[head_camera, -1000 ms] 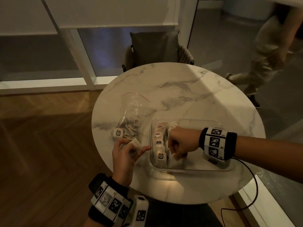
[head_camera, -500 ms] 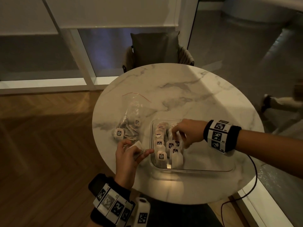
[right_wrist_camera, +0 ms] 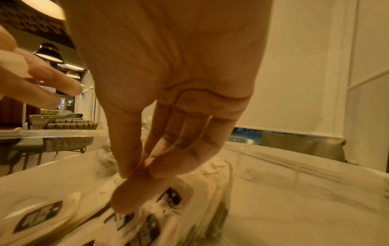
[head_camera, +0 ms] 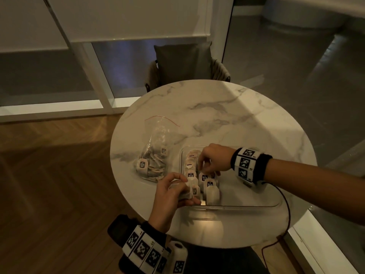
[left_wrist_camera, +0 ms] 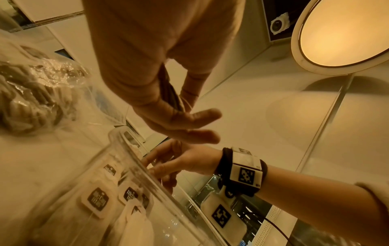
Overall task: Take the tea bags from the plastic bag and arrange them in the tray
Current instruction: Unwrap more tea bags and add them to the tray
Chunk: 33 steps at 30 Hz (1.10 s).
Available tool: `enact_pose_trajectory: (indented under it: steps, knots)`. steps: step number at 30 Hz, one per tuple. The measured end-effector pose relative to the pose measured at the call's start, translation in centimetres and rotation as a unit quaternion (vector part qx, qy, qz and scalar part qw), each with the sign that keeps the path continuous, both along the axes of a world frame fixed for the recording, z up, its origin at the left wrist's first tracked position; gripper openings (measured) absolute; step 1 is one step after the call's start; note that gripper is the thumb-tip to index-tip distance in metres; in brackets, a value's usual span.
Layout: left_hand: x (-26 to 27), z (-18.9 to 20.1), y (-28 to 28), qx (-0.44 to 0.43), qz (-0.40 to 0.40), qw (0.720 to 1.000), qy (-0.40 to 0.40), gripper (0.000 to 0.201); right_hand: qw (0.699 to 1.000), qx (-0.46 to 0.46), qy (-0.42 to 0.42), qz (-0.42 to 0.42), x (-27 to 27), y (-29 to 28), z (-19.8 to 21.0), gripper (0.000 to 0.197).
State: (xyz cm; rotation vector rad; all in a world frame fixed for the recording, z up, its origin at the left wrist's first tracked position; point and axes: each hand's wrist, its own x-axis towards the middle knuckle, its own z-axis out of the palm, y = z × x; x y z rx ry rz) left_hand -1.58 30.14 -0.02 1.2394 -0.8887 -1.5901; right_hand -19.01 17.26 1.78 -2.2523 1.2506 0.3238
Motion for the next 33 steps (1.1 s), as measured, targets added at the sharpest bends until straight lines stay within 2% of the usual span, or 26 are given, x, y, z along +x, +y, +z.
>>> enact_pose_trajectory:
  steps: [9,14,18,23,33]
  knots:
    - [1.0,-0.6,0.2,0.008,0.009,1.000,-0.003,0.017,0.998,-0.018,0.061,-0.012,1.7,-0.5,-0.9,0.015]
    - [1.0,-0.4,0.1,0.006,0.006,1.000,0.007,0.018,0.996,0.055,0.074,-0.019,1.5,-0.5,-0.7,0.008]
    - [0.8,-0.2,0.1,0.003,0.004,1.000,0.008,0.019,0.992,0.083,0.095,-0.008,1.2,-0.2,-0.7,0.009]
    - [0.8,0.0,0.2,-0.002,-0.001,1.000,0.008,0.018,0.991,0.069,0.112,0.011,1.3,0.3,-0.6,0.015]
    - [0.9,0.0,0.3,-0.002,-0.002,1.000,0.005,0.019,0.993,0.046,0.109,0.012,1.5,0.0,-0.3,0.008]
